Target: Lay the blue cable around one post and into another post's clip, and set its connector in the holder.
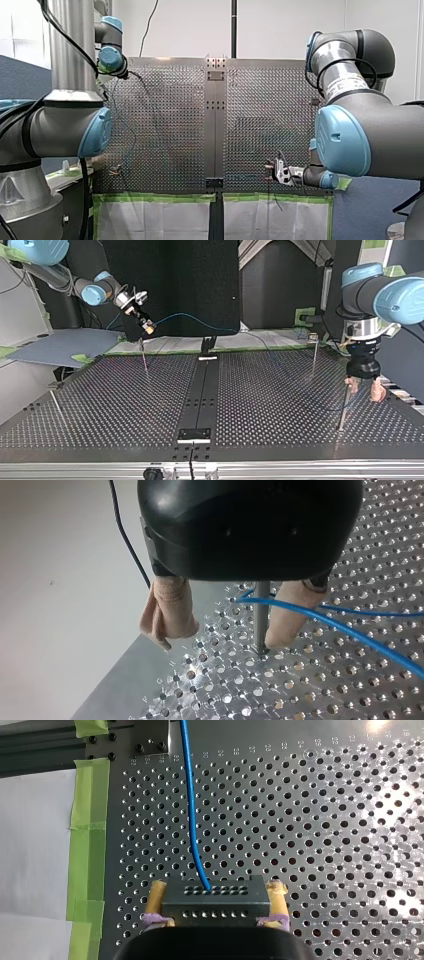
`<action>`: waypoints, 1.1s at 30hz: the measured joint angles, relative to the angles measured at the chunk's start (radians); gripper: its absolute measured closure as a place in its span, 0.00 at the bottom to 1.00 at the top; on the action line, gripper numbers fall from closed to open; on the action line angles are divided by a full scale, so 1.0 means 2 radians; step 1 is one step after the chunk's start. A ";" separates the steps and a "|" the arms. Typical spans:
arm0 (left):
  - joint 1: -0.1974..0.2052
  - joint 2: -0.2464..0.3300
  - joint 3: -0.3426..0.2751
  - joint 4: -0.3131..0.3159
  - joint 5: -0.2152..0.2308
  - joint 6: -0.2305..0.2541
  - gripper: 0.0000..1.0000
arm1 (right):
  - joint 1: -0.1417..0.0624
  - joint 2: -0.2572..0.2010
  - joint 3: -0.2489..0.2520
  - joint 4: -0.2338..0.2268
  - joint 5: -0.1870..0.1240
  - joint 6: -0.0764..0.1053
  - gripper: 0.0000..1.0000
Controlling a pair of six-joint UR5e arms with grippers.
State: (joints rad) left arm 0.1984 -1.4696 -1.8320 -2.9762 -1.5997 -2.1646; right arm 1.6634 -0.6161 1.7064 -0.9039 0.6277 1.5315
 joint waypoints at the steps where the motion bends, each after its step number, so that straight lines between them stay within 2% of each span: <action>1: 0.000 0.002 -0.001 -0.001 0.000 0.000 0.00 | 0.000 0.000 0.000 0.000 0.000 0.000 1.00; 12: 0.002 0.040 -0.033 0.000 0.022 -0.010 0.00 | 0.000 0.000 0.000 0.000 0.000 0.001 1.00; 22: 0.000 0.068 -0.047 -0.017 0.025 -0.013 0.00 | 0.000 0.000 -0.001 0.000 -0.001 0.003 1.00; 26: 0.003 0.084 -0.042 -0.027 0.023 -0.004 0.00 | 0.000 0.000 -0.002 0.001 -0.002 0.003 1.00; 33: 0.007 0.105 -0.017 -0.054 0.001 0.023 0.00 | 0.000 0.000 -0.002 0.001 -0.001 0.003 1.00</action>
State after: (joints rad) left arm 0.2133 -1.2600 -1.8656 -3.0845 -1.5972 -2.1188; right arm 1.6640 -0.6157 1.7033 -0.9021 0.6248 1.5373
